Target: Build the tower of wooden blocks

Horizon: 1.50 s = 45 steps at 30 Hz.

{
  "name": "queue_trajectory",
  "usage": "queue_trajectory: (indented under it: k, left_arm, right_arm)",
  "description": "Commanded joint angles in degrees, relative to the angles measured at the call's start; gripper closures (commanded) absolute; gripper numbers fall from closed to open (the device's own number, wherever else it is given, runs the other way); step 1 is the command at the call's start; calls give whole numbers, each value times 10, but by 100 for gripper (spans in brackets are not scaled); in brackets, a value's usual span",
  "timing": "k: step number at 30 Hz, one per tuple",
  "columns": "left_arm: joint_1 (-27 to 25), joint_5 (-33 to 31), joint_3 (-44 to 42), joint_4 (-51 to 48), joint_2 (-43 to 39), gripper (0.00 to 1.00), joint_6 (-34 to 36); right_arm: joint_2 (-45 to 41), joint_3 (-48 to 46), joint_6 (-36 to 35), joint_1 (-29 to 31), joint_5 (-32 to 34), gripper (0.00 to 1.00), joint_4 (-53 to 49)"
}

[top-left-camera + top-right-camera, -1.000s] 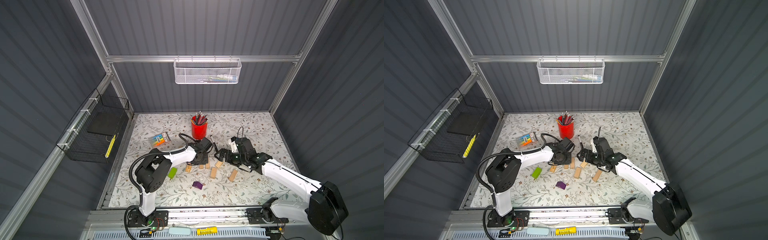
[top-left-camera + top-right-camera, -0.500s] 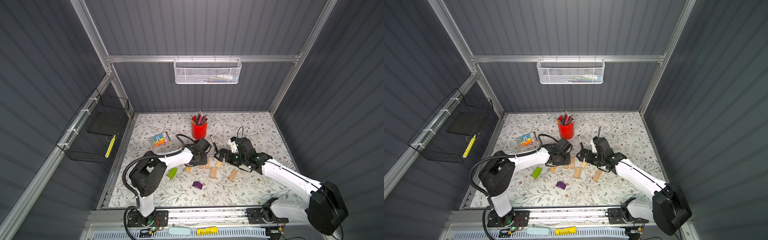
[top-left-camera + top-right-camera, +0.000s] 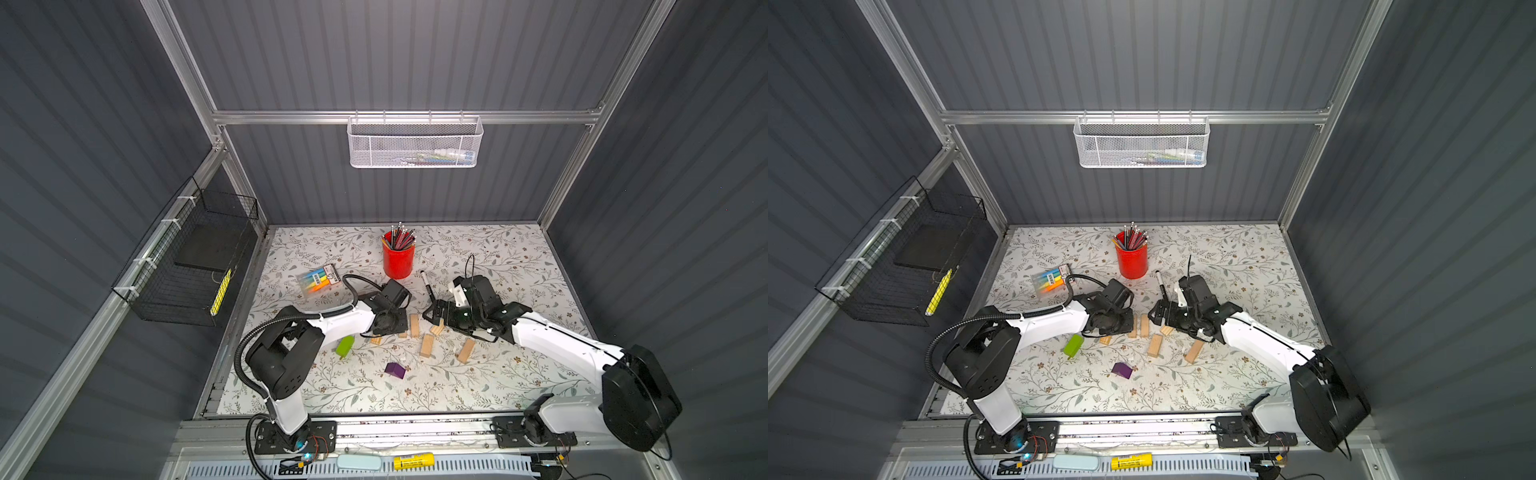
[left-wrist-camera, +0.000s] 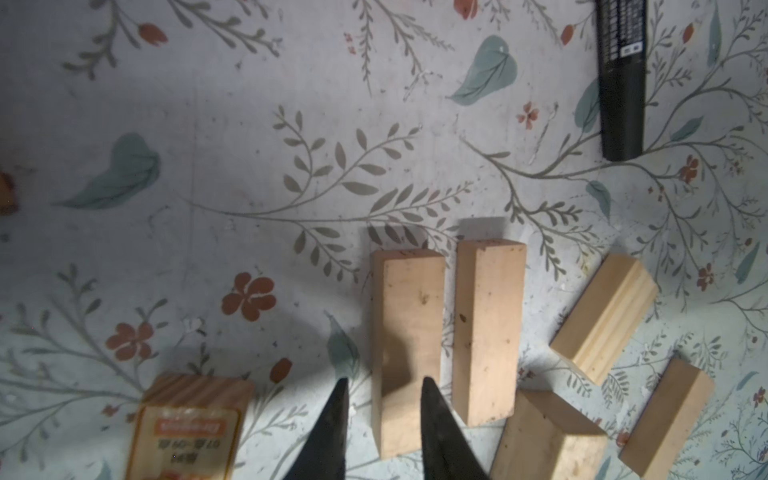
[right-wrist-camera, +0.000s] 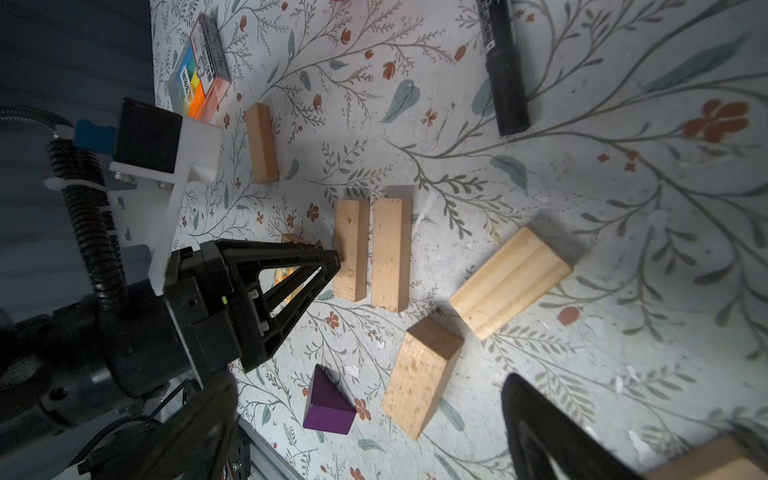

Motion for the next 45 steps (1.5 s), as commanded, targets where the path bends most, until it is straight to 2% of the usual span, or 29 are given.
queue_trajectory:
  k: [1,9,25,33,39,45]
  left_arm:
    - [5,20,-6,17,-11,72,-7]
    - [10,45,-25,57,-3,77,-8]
    - [11,69,-22,54,25,88,13]
    - [11,77,-5,28,34,89,38]
    - [11,83,-1,36,30,89,30]
    - [11,72,2,21,13,88,31]
  right_arm:
    - [16,29,-6,6,-1,6,-6]
    - [76,69,-12,15,-5,23,-18]
    - [180,117,-29,25,-6,62,-45]
    - [207,128,-30,29,-6,70,-51]
    - [216,131,-31,31,-6,75,-49]
    - [202,130,-34,32,-23,74,-47]
